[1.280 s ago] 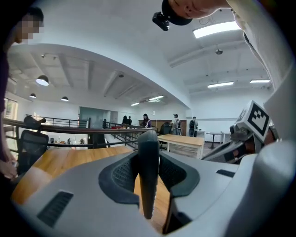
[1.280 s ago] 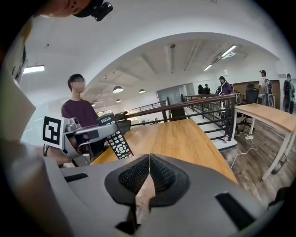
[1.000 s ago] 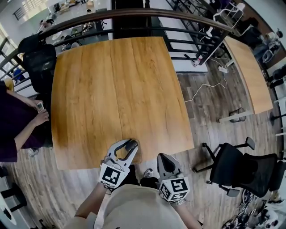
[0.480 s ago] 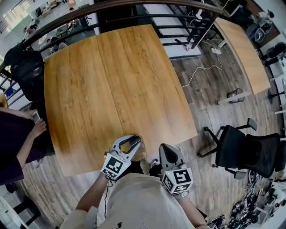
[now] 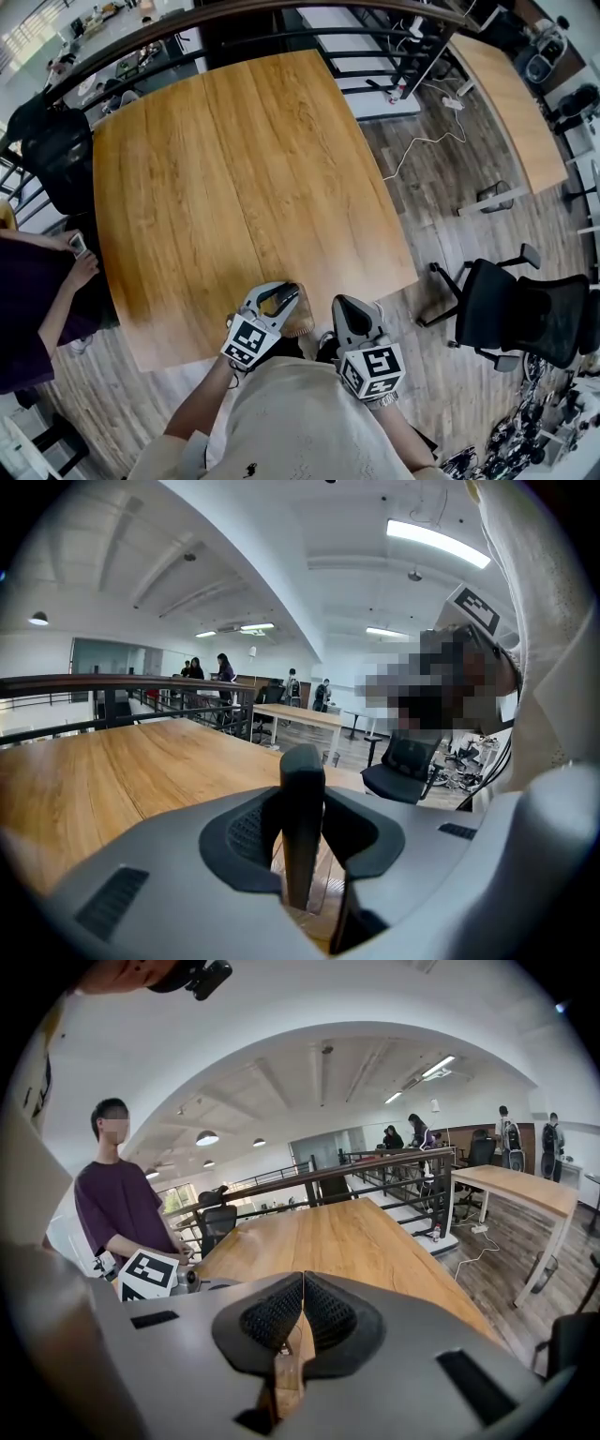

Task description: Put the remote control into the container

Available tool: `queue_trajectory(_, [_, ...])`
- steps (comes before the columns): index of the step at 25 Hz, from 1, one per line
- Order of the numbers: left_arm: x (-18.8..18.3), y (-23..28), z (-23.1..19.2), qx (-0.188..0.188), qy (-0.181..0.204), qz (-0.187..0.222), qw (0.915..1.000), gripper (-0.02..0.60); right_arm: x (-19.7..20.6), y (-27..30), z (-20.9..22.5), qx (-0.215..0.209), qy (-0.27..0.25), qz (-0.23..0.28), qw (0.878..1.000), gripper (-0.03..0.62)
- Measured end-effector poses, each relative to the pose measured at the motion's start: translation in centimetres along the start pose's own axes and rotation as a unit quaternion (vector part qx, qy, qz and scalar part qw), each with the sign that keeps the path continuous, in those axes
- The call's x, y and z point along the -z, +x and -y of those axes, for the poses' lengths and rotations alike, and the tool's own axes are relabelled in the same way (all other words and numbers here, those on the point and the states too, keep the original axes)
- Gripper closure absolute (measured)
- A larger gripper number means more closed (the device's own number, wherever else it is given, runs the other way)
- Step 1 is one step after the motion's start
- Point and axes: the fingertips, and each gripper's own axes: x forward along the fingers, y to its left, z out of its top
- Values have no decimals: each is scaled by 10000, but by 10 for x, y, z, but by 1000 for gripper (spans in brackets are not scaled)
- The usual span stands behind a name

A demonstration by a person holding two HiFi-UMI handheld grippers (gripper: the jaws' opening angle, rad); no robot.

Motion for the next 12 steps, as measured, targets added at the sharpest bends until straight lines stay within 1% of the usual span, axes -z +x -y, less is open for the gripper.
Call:
queue_trajectory(4, [12,-1,-4,-68,10,-62,10000,457,1,4,0,52,-8,-3,10000,576])
queue_trajectory(8, [21,1,-5,59,40,-133,9999,457,2,6,0,57,-1,-36,10000,576])
queue_trajectory(10, [21,1,-5,107,107,-122,9998,457,2,8,1,64,13,-47,10000,576])
queue_trajectory(12, [15,1,-7,64,137,-47,9999,457,2,7,2,80,38,-48,9999,576])
